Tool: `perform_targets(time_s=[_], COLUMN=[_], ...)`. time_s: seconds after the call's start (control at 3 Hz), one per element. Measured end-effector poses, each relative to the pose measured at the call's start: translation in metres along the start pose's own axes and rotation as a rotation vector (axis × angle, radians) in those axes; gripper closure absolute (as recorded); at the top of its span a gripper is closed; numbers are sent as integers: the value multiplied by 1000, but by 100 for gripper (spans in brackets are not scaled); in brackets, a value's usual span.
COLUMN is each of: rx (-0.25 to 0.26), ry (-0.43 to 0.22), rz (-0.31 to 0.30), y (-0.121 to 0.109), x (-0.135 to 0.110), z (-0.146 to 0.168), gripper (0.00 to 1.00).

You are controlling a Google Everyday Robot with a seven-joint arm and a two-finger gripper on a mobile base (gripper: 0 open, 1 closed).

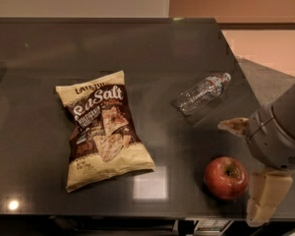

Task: Pick apple

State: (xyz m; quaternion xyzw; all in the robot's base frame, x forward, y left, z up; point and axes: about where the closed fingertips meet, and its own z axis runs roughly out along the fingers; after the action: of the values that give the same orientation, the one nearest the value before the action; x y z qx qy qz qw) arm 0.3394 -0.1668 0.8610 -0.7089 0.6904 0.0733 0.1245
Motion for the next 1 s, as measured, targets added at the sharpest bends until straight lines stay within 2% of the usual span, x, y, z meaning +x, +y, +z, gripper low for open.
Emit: perform_targets(time_s=[0.33,1.0], rx=[-3,-15], ry=[-10,-26], rz=[-8,-19], y=[4,8], x=[1,-1], z=[9,9], gripper=[18,64])
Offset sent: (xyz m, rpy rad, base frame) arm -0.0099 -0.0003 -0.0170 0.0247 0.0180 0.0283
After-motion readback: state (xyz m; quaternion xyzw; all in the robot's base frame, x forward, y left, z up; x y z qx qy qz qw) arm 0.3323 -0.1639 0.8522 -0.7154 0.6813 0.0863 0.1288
